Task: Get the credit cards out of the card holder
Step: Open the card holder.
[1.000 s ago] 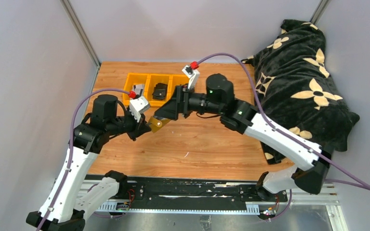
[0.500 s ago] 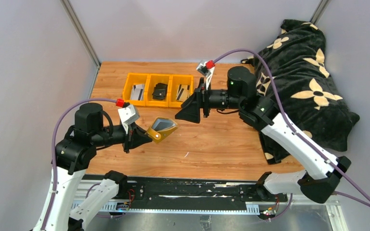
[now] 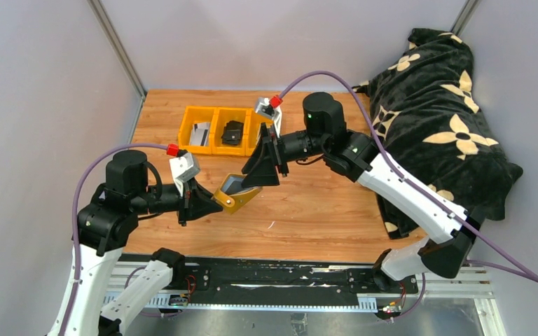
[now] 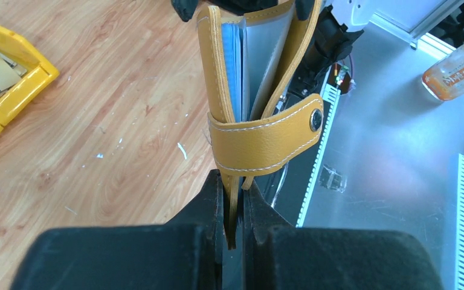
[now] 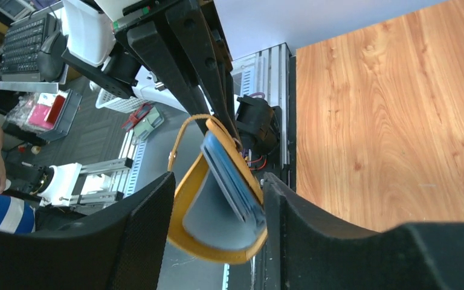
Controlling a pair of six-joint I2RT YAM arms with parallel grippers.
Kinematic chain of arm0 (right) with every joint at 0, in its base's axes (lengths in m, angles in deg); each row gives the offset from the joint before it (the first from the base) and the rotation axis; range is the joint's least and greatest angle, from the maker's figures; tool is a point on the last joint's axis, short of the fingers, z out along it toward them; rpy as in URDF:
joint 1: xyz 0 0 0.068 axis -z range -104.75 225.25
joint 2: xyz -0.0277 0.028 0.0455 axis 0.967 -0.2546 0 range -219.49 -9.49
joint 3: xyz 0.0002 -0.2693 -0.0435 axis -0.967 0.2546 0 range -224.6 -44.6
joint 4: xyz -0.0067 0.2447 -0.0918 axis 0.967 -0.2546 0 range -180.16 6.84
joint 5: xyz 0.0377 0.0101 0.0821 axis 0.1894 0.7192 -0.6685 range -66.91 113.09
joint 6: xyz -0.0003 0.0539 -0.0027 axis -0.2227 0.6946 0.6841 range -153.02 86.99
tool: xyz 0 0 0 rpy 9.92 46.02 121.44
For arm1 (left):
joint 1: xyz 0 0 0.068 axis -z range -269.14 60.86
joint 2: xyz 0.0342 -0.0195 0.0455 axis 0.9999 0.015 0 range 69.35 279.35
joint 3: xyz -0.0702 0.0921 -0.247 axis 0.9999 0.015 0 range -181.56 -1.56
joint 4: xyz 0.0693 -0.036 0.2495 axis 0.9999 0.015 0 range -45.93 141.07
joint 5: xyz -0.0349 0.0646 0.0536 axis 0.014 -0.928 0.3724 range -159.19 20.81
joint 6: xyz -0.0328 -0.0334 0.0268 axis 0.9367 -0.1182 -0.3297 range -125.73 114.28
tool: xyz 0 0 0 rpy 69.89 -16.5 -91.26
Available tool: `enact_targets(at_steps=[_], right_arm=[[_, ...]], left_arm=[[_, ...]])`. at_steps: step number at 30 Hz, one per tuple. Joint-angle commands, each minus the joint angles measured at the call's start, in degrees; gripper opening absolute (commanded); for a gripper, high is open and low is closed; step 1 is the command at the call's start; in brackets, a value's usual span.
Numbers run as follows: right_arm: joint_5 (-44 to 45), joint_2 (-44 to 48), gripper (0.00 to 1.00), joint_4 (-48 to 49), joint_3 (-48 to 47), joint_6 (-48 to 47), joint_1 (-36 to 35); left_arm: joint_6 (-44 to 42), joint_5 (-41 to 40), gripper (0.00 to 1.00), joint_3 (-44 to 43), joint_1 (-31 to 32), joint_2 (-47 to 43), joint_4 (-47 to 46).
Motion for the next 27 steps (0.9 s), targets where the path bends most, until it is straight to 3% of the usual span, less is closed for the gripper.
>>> enact_targets(at_steps=[1,5,12,20,21,24,25,27], right_arm=[[-3.95,-3.13,0.56,-0.13,-4.98,-1.36,-1.89],[-4.49,-5.82,0.43,-2.53,-8.13,-2.09,-2.89],[-5.16,-5.20,0.31,-4.75,-7.73,-4.42,-3.32],[-6.75,-4.28,0.39,-4.92,-7.72,-5.89,-3.94],[-6.92,-4.18,0.35,-5.07,-7.81,-6.23,-4.25],[-6.04,-4.08,0.09,-5.50,-8.23,-7.45,-5.22],[-5.19,-4.00,0.02,-5.42,-8.55,-7.37,-5.31],[-3.76,-3.86,0.00,-4.67,-8.85,-6.70,-5.35]], left_arm=[[1.21,2.45,0.00,-1.37,-0.07,-0.43,-0.56],[1.47,2.40,0.00,-1.72,-0.07,-0.52,-0.60],[1.57,2.26,0.00,-2.58,-0.07,-1.09,-0.56],[2.01,2.60,0.00,-3.33,-0.07,-1.37,-0.59],[1.99,2.57,0.00,-3.41,-0.07,-1.50,-0.60],[2.14,1.71,0.01,-3.59,-0.07,-1.71,-0.60],[2.12,1.28,0.12,-3.54,-0.09,-1.65,-0.60],[1.45,0.84,0.56,-3.40,-0.07,-1.78,-0.61]])
